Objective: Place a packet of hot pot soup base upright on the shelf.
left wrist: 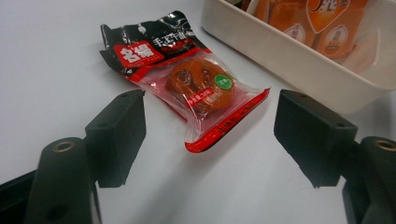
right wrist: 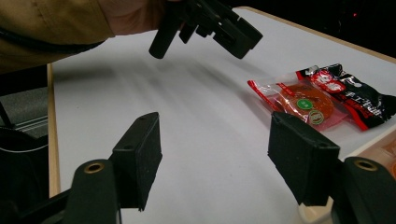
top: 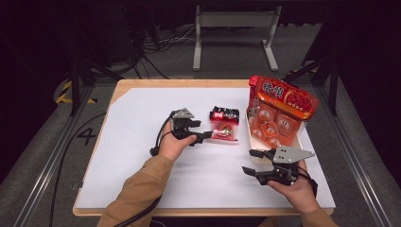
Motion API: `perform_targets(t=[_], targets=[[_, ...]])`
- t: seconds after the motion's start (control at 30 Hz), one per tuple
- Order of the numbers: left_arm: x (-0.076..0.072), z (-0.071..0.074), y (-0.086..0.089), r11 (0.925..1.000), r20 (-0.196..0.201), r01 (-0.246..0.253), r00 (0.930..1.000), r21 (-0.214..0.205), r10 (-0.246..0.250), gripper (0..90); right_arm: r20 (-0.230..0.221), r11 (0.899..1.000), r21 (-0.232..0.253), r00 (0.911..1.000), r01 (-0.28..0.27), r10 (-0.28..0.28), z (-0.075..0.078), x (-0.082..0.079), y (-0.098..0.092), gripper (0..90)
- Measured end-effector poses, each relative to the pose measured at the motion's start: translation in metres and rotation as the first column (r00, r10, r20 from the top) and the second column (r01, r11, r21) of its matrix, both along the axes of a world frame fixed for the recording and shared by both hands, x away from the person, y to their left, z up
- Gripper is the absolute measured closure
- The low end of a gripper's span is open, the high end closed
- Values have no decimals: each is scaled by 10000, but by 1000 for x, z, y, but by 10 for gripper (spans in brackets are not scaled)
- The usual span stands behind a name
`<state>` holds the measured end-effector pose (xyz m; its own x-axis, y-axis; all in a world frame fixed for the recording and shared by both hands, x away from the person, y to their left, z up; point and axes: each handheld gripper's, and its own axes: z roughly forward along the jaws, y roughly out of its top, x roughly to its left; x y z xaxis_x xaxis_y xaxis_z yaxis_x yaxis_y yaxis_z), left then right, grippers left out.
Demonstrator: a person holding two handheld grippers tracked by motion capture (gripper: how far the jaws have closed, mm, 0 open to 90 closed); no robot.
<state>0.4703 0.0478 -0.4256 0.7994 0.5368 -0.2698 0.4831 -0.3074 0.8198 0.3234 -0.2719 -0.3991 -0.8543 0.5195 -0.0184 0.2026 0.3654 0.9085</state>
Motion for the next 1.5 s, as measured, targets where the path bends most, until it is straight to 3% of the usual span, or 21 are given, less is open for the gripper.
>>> perform_targets(t=[0.27, 0.47, 0.63, 0.8, 0.9, 0.97, 1.0, 1.1, 1.27, 1.33, 1.5], targets=[[12, -12, -6, 9995, -646, -307, 9974, -24, 305, 248, -33, 10000, 62, 10000, -48, 49, -2, 0, 1, 345], [16, -18, -18, 9999, -1138, -29, 9935, 128, 43, 288, -31, 9999, 18, 9999, -117, 117, -3, -1, 3, 338], [21, -20, -25, 9990, -1158, -7, 9933, 452, 60, 382, -83, 9999, 6, 9999, -127, 127, -4, 0, 3, 334], [27, -21, -26, 9981, -1481, -132, 9887, 596, 219, 488, -80, 9999, 78, 9999, -98, 98, -4, 0, 2, 332], [28, -25, -27, 9961, -1859, -60, 9823, 882, 224, 564, -105, 9999, 91, 9999, -119, 120, -4, 0, 2, 330], [29, -26, -27, 9975, -1980, -52, 9800, 699, 190, 598, -125, 9999, 78, 9998, -132, 133, -5, 0, 2, 328], [29, -26, -27, 9984, -2369, 119, 9715, 562, 17, 661, -116, 9999, 74, 9998, -134, 135, -5, 0, 3, 327], [30, -27, -27, 9977, -2530, 323, 9673, 597, -162, 765, -114, 9999, 30, 9998, -140, 140, -5, 0, 4, 325], [25, -24, -31, 9917, -2052, 473, 9785, 1192, -220, 852, -124, 9999, 47, 9998, -144, 144, -5, 0, 4, 323], [24, -23, -31, 9912, -1952, 483, 9805, 1233, -235, 863, -129, 9999, 53, 9998, -133, 133, -5, 0, 4, 323], [14, -17, -31, 9898, -1132, 457, 9931, 1347, -305, 900, -103, 9999, 97, 9999, -74, 75, -5, 0, 2, 323]])
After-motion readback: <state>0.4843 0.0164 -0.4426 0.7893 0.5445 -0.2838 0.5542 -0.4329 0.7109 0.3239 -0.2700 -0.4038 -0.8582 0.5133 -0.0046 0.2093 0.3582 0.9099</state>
